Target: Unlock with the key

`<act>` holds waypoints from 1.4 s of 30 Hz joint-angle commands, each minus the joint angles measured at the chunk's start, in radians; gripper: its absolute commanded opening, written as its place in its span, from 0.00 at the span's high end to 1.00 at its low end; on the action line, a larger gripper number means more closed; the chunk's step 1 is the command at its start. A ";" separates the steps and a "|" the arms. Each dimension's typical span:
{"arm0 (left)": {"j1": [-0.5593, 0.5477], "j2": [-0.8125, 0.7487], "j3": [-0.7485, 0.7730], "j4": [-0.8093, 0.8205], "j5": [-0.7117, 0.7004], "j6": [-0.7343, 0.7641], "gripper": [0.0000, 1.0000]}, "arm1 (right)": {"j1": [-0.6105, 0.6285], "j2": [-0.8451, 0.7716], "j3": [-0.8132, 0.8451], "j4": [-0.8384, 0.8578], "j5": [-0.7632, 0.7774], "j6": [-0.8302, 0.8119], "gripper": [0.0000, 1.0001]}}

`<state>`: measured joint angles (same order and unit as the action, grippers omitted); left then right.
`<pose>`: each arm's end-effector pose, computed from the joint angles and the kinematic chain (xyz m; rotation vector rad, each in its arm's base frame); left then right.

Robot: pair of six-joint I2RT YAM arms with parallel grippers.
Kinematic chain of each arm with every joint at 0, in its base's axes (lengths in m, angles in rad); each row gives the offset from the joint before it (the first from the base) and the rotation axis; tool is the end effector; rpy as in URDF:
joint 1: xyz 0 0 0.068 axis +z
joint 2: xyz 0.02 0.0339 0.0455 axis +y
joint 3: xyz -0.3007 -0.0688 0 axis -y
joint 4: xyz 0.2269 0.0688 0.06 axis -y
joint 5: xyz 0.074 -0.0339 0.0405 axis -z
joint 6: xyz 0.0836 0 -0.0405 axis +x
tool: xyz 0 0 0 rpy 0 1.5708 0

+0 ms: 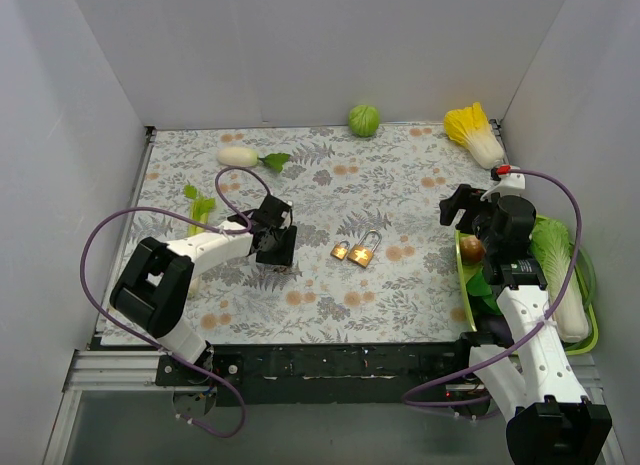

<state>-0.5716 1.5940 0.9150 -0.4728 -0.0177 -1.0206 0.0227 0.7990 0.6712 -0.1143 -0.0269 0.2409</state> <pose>0.2576 -0.1639 0.1744 -0.6301 2.7358 -0.4092 0.1959 0.0067 0.3218 0.1789 1.8090 0.2113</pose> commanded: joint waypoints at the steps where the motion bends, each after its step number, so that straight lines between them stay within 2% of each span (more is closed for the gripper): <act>1: -0.008 -0.022 -0.019 -0.020 -0.030 -0.019 0.55 | 0.003 -0.001 0.016 0.013 0.004 0.008 0.17; 7: -0.007 0.009 -0.008 -0.032 -0.044 -0.026 0.56 | 0.003 0.002 0.018 0.013 -0.011 0.015 0.17; 14: -0.016 0.007 -0.011 -0.027 -0.016 -0.019 0.62 | 0.003 -0.003 0.018 0.008 -0.004 0.014 0.17; 15: -0.017 0.011 -0.013 -0.026 -0.007 -0.016 0.65 | 0.003 -0.003 0.018 0.008 -0.004 0.014 0.18; 16: -0.022 0.011 -0.013 -0.024 0.001 -0.015 0.72 | 0.003 -0.003 0.018 0.007 -0.004 0.015 0.17; 19: -0.025 0.014 -0.013 -0.023 0.010 -0.012 0.85 | 0.003 -0.003 0.019 0.002 -0.004 0.015 0.18; 26: -0.028 -0.052 -0.028 0.003 -0.002 -0.018 1.00 | 0.003 -0.001 0.025 0.001 -0.042 0.021 0.20; 34: -0.028 -0.248 -0.079 0.109 0.018 -0.013 1.00 | 0.011 0.034 0.011 0.025 -0.180 0.038 0.26; 39: -0.027 -0.275 -0.096 0.120 0.056 0.010 1.00 | 0.069 0.065 0.005 0.041 -0.194 0.028 0.28; 42: -0.027 -0.252 -0.100 0.099 0.122 0.080 0.88 | 0.131 0.089 0.010 0.042 -0.192 0.002 0.28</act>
<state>-0.5934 1.3338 0.8398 -0.3714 0.0292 -1.0164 0.0910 0.8692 0.6712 -0.1226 -0.1909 0.2657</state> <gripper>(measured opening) 0.060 0.720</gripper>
